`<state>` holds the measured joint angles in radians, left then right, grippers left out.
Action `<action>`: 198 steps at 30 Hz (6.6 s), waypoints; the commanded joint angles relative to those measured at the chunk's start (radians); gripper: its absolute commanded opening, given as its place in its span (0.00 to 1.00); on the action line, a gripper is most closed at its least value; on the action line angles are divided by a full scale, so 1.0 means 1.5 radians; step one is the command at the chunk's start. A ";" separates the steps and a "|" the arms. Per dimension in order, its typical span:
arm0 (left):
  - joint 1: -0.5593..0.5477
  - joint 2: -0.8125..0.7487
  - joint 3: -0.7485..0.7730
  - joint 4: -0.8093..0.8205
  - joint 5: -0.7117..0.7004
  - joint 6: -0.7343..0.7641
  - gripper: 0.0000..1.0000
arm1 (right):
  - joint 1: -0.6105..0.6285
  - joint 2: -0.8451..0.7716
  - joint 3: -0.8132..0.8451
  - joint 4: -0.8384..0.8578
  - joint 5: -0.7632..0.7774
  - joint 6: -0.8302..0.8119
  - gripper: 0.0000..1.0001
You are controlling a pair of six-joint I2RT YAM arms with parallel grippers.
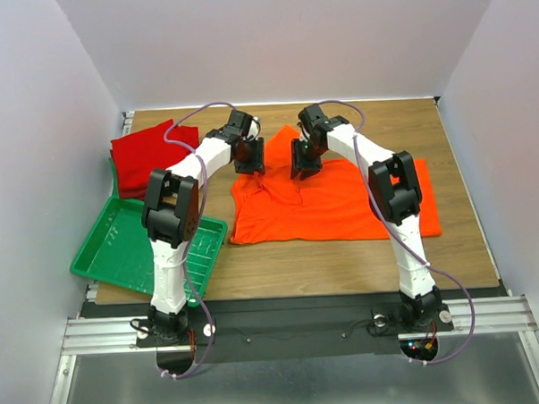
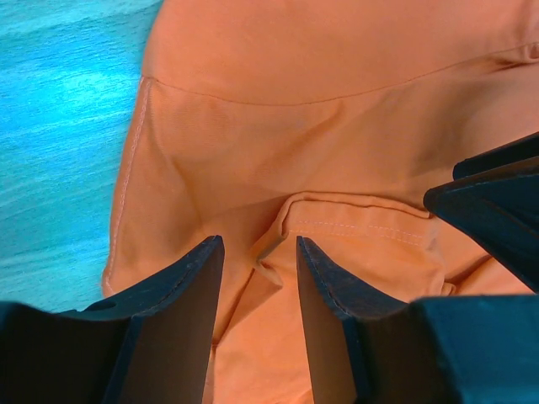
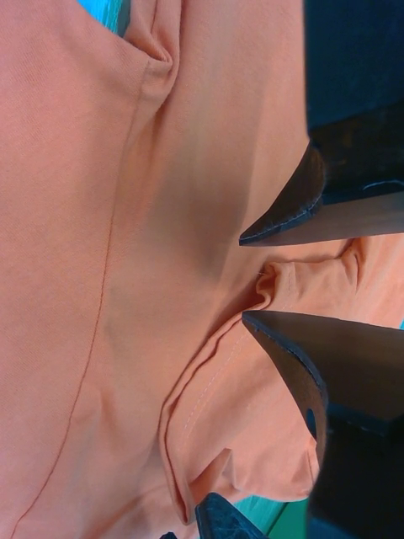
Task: Fold and stack the t-shirts
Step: Fold the tshirt
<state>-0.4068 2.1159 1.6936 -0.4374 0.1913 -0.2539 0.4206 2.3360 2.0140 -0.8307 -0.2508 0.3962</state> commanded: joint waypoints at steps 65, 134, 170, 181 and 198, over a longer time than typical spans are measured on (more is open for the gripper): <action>-0.019 -0.020 -0.003 0.023 -0.016 0.030 0.03 | 0.026 -0.084 -0.045 -0.009 0.093 0.012 0.00; 0.001 0.157 0.309 0.067 -0.034 -0.031 0.78 | -0.425 -0.204 -0.241 0.134 0.141 -0.001 0.52; -0.027 0.096 0.004 0.078 -0.003 0.010 0.76 | -0.427 -0.240 -0.462 0.177 0.190 -0.020 0.52; -0.049 0.041 -0.109 0.093 -0.002 0.006 0.76 | -0.427 -0.272 -0.522 0.165 0.196 -0.023 0.52; -0.043 0.128 0.229 -0.041 -0.102 0.031 0.79 | -0.427 -0.271 -0.407 0.146 0.170 -0.013 0.52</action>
<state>-0.4908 2.2589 1.8309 -0.3893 0.1158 -0.2298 -0.2214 1.9205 1.3247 -0.5671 0.0063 0.3813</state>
